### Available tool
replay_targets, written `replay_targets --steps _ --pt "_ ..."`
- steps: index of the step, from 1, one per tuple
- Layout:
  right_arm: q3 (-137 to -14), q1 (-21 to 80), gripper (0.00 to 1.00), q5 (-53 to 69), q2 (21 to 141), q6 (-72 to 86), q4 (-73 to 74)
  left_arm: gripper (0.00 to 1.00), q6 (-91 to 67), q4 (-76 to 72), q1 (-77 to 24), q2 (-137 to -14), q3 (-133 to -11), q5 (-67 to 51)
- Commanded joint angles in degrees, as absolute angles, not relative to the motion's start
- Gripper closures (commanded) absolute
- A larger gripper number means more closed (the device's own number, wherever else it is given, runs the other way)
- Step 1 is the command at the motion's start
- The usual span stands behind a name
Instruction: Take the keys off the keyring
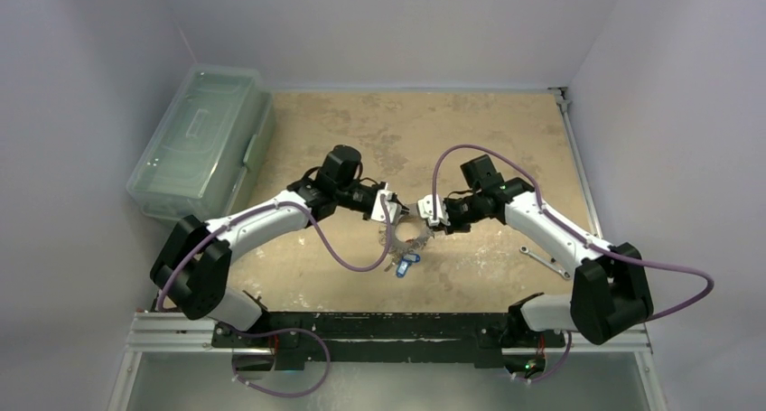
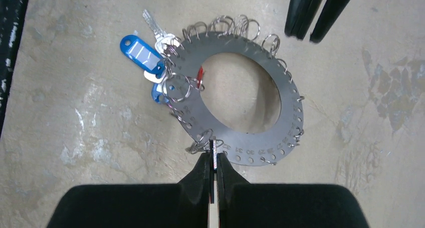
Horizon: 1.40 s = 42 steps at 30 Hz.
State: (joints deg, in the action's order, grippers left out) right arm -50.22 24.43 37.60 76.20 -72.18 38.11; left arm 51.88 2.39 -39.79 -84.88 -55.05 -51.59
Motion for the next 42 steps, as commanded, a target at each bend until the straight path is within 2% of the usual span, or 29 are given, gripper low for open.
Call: replay_targets --steps 1,5,14,32,42 --pt "-53.75 24.41 1.0 41.97 75.85 -73.4 40.18 0.89 50.25 -3.34 -39.0 -86.04 -52.69 -52.21" --pt "-54.97 24.42 1.0 44.01 75.85 -73.38 41.27 0.75 51.25 -8.95 -40.78 -85.94 -48.75 -52.44" --pt "-57.74 24.36 1.0 45.39 76.02 -75.2 44.93 0.62 48.46 -16.53 -43.67 -88.37 -47.82 -52.2" --pt "-58.18 24.43 1.0 46.21 75.15 -77.49 47.57 0.6 49.61 -18.37 -46.45 -92.92 -48.87 -52.77" --pt "-58.18 24.41 1.0 46.25 74.64 -77.69 48.09 0.66 47.85 -18.37 -47.76 -94.26 -50.31 -52.92"
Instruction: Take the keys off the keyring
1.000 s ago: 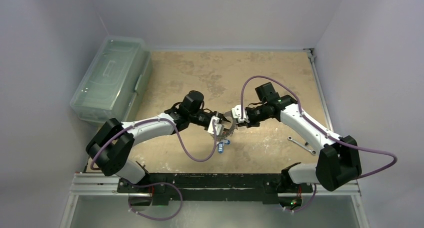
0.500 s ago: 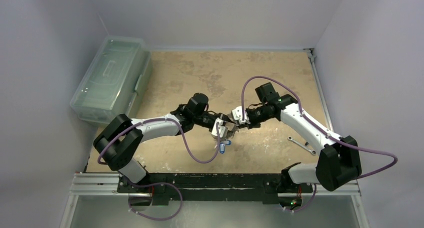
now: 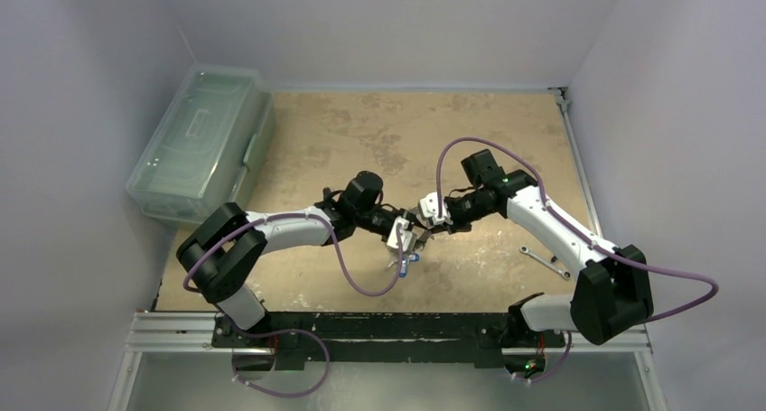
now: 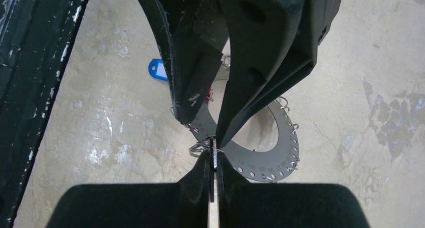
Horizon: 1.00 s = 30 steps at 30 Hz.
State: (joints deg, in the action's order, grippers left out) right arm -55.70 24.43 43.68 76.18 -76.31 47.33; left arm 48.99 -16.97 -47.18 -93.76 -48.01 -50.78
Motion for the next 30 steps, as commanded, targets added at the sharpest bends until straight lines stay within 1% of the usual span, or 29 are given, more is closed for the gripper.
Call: replay_targets --steps 1,3,8,14,17,19,22,25,30 --pt "-58.18 24.35 1.0 46.31 74.56 -77.69 48.08 0.68 47.56 -18.37 -47.81 -94.34 -50.39 -52.98" --pt "-58.03 24.39 1.0 46.23 74.45 -77.7 48.12 0.71 46.79 -18.45 -47.89 -94.22 -50.62 -53.15" --pt "-57.74 24.42 1.0 46.14 74.28 -77.78 48.21 0.75 43.49 -20.06 -48.35 -94.13 -51.2 -53.57" --pt "-58.06 24.43 1.0 46.47 74.18 -77.74 48.38 0.84 42.55 -20.2 -49.13 -94.32 -51.86 -52.94" --pt "-58.05 24.41 1.0 46.85 74.09 -77.38 48.34 0.9 42.36 -19.55 -49.31 -94.23 -51.92 -52.78" --pt "-58.1 24.42 1.0 46.95 73.94 -76.97 48.34 1.0 41.77 -18.36 -49.34 -94.06 -51.95 -52.01" --pt "-57.97 24.2 1.0 46.93 73.83 -76.36 48.19 1.0 40.72 -17.2 -49.37 -93.1 -51.31 -49.87" --pt "-57.5 23.67 1.0 46.77 73.74 -75.46 47.38 1.0 35.61 -19.3 -48.97 -91.67 -50.14 -47.48" --pt "-56.12 21.31 1.0 45.3 73.77 -73.29 43.95 1.0 25.61 -23.84 -46.8 -87.58 -46.15 -49.18"
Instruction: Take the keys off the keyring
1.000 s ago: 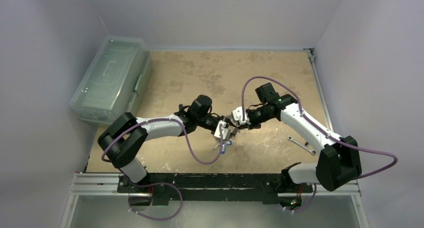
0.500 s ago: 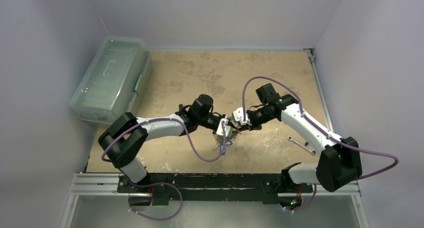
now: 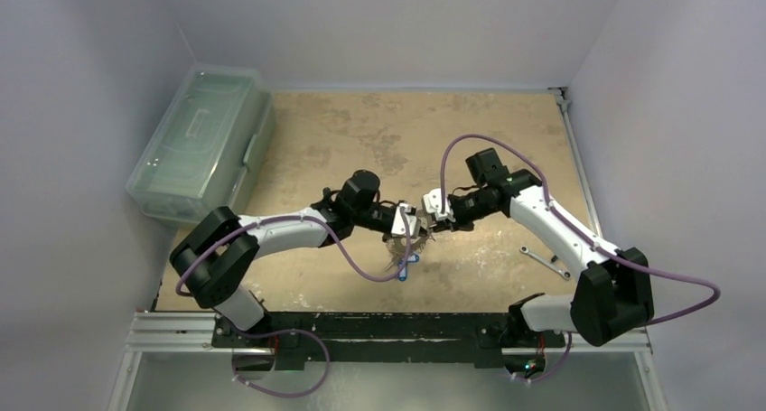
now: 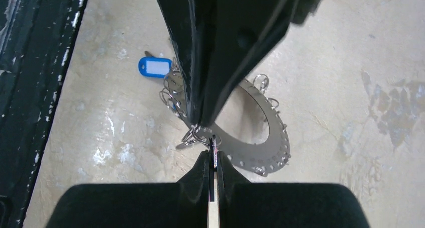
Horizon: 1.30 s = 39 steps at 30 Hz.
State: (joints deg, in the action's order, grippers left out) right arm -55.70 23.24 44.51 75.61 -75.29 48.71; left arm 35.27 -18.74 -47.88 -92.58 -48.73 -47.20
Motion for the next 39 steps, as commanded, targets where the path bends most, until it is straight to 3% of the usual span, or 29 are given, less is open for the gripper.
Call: replay_targets --steps 1,14,20,23,25,39 --pt "-55.89 20.88 1.0 45.0 73.89 -73.03 43.21 1.0 23.61 -24.92 -46.44 -86.82 -45.21 -49.21" --pt "-53.15 20.2 1.0 46.05 75.16 -65.12 34.66 1.0 -4.21 -41.4 -42.38 -81.53 -36.6 -42.18" --pt "-55.13 20.18 1.0 51.31 75.8 -64.65 35.99 1.0 9.09 -37.77 -41.59 -79.6 -34.75 -42.53" --pt "-56.33 20.21 1.0 52.56 75.93 -67.32 38.73 0.77 16.68 -37.72 -41.57 -79.37 -34.16 -42.85" --pt "-56.97 20.26 1.0 52.44 76.11 -69.73 40.5 0.69 21.7 -37.83 -41.93 -79.51 -33.83 -44.4" --pt "-58.99 20.71 1.0 51.93 75.94 -74.31 45.57 0.58 29.89 -33.21 -44.67 -86.13 -40.92 -46.85"
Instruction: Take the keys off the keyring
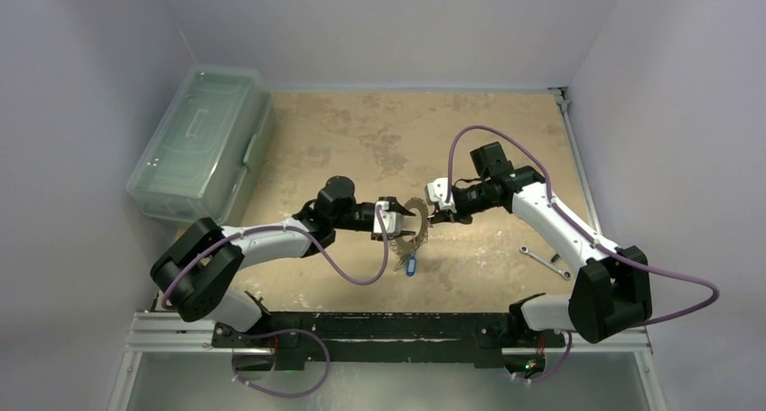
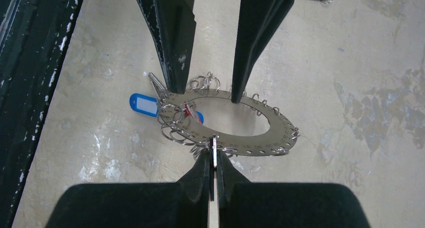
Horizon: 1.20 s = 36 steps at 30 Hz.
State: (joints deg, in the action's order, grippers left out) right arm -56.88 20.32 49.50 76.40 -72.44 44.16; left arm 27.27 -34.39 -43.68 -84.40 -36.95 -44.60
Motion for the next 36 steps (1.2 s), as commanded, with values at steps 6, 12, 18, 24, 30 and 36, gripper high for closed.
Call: replay_targets --steps 6,12,18,24,30,36 --pt "-58.62 21.1 1.0 51.77 75.59 -75.04 46.35 0.57 31.14 -33.41 -45.69 -88.91 -43.05 -46.66" --pt "-58.8 21.42 1.0 51.85 75.33 -75.7 47.06 0.58 32.37 -33.23 -46.49 -91.47 -44.99 -46.76" --pt "-58.71 21.6 1.0 51.94 75.24 -75.94 47.38 0.62 32.44 -33.0 -46.92 -93.1 -45.96 -47.19" --pt "-58.95 21.54 1.0 52.75 75.24 -75.3 46.99 0.76 31.54 -32.52 -47.12 -93.69 -46.45 -47.79" --pt "-59.67 21.45 1.0 53.28 75.32 -74.48 46.85 1.0 29.88 -32.28 -47.22 -93.01 -46.16 -47.52" --pt "-59.53 19.72 1.0 51.7 74.98 -72.04 45.09 1.0 24.18 -31.01 -44.64 -90.19 -46.26 -48.83"
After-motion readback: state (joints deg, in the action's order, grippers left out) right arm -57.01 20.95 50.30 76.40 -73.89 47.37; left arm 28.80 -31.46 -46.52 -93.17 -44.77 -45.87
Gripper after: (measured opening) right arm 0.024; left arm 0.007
